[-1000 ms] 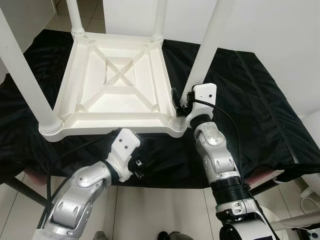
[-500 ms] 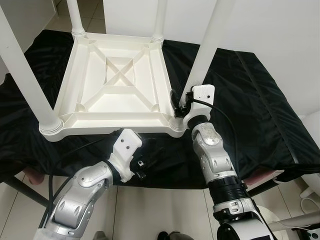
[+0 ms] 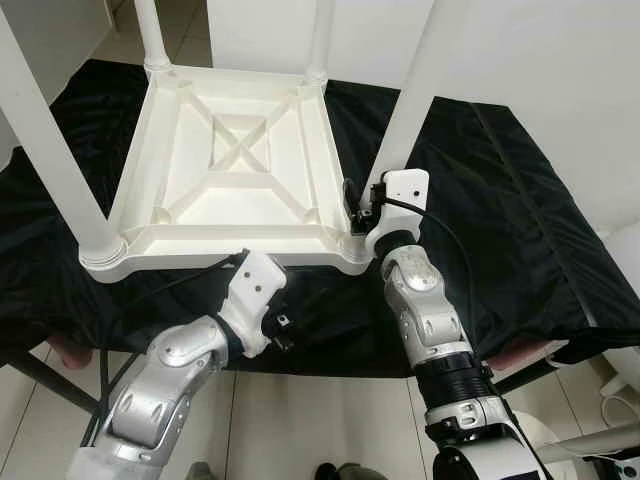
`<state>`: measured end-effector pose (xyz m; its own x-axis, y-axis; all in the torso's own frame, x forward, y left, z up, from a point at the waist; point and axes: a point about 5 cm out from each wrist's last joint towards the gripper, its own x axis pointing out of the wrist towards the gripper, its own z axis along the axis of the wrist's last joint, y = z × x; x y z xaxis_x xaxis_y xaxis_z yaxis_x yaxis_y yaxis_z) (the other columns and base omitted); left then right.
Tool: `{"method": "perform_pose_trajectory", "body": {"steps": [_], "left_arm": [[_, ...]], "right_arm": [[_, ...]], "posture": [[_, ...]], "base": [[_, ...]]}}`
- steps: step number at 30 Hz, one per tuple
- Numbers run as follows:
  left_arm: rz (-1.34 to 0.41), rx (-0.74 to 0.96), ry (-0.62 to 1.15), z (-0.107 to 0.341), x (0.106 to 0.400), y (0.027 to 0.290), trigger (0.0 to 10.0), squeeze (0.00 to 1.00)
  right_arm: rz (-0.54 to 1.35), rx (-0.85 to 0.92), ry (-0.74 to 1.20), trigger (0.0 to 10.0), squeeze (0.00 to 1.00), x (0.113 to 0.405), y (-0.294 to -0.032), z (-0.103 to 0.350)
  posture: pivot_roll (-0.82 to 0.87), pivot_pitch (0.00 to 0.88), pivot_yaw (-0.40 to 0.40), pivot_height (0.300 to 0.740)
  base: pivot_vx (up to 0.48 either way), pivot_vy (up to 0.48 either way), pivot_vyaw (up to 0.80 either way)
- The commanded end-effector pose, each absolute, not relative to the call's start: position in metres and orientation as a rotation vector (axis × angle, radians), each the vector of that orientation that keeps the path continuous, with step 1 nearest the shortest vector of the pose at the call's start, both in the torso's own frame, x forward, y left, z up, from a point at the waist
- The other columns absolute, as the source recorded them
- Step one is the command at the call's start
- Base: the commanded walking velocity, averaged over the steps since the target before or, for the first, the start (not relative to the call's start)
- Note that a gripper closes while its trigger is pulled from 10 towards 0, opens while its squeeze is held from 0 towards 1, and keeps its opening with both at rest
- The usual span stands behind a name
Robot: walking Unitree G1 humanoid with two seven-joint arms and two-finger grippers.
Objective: Building children table
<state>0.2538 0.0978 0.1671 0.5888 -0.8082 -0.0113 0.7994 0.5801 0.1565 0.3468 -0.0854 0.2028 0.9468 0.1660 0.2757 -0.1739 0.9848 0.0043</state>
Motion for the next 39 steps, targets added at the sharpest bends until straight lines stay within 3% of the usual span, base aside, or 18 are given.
{"method": "perform_pose_trajectory", "body": {"steps": [1, 6, 7, 10, 27, 39], "left_arm": [[-0.958, 0.161, -0.053, 0.1637, 0.2538, 0.0953, 10.0, 0.00], [-0.953, 0.167, -0.056, 0.1647, 0.2566, 0.0954, 10.0, 0.00], [-0.951, 0.159, -0.057, 0.1663, 0.2570, 0.0948, 10.0, 0.00], [-0.951, 0.153, -0.061, 0.1677, 0.2560, 0.0933, 10.0, 0.00], [-0.946, 0.137, -0.072, 0.1698, 0.2566, 0.0896, 10.0, 0.00], [-0.944, 0.132, -0.085, 0.1734, 0.2567, 0.0875, 10.0, 0.00]], "right_arm": [[0.159, 0.021, -0.275, 10.0, 0.00, 0.3469, -0.0882, 0.2027], [0.146, 0.075, -0.268, 10.0, 0.00, 0.3469, -0.0893, 0.2038], [0.138, 0.177, -0.246, 10.0, 0.00, 0.3476, -0.0903, 0.2038], [0.139, 0.240, -0.224, 10.0, 0.00, 0.3477, -0.0898, 0.2021], [0.171, 0.185, -0.205, 10.0, 0.00, 0.3502, -0.0836, 0.1956], [0.166, 0.303, -0.192, 10.0, 0.00, 0.3515, -0.0877, 0.1971]], "posture": [[0.07, 0.108, -0.095, 0.740], [0.07, 0.113, -0.097, 0.740], [0.07, 0.113, -0.097, 0.740], [0.07, 0.117, -0.098, 0.740], [0.08, 0.118, -0.100, 0.740], [0.08, 0.117, -0.099, 0.740]], "base": [[0.000, 0.000, 0.00], [0.000, 0.000, 0.00], [0.000, 0.000, 0.00], [0.000, 0.000, 0.00], [0.000, 0.000, 0.00], [0.000, 0.000, 0.00]]}}
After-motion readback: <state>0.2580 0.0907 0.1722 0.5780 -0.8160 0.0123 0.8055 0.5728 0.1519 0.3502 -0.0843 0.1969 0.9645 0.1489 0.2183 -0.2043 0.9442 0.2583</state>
